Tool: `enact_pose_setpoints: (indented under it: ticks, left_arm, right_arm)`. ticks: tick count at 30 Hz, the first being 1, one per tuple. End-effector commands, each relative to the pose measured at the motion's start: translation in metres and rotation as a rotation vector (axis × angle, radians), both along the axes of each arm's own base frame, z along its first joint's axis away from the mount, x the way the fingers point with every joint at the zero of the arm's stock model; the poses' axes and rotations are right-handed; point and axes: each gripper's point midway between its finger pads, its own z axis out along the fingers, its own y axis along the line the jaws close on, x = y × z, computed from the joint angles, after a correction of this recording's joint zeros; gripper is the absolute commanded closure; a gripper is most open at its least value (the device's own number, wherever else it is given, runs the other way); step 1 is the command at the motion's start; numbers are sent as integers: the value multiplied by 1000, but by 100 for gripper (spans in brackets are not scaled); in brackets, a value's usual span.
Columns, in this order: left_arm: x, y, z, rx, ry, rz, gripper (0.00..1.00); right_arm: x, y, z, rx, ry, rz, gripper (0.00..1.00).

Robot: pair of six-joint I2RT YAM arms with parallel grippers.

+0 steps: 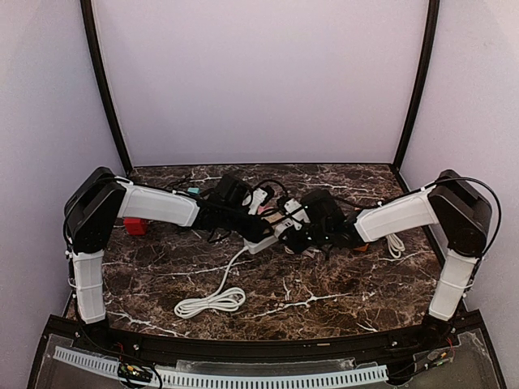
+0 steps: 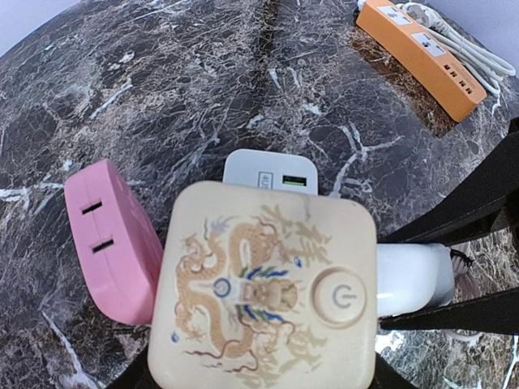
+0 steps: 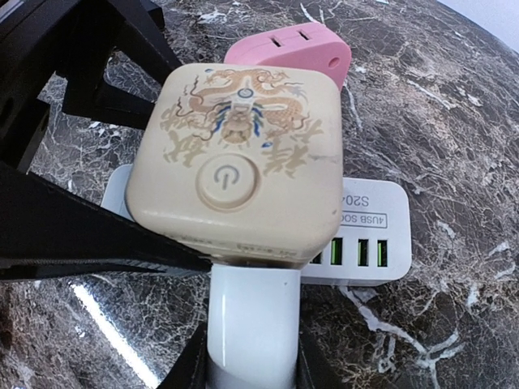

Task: Pull the plug off the socket
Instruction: Remove the plug from the socket.

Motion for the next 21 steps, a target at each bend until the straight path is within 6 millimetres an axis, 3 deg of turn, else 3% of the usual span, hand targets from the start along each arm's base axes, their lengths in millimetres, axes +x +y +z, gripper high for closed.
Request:
enact_pose_setpoints:
  ticks: [1,4,10,15,18,21]
  left_arm:
    - [20,52,-42,154,56,177,82]
    - [19,53,-44,159,59,177,83]
    - [21,57,-46,166,64,199,84]
    - [27,67,-46,178,77,252,85]
    - [26,74,-50,189,91,266,86]
    - [27,79,-51,194,99,279,86]
  right_arm:
    - [-77,-34,-56,-198,266,195,100]
    - [-68,-30,-49,-187,243,205,100]
    - [-50,-29,-48,-177,265,58,100]
    - [-55,-24,-51,-185,218,-91,100]
    - [-67,-10,-47,-107,258,-37,100]
    - [-74,-8,-47,-111,265,39,100]
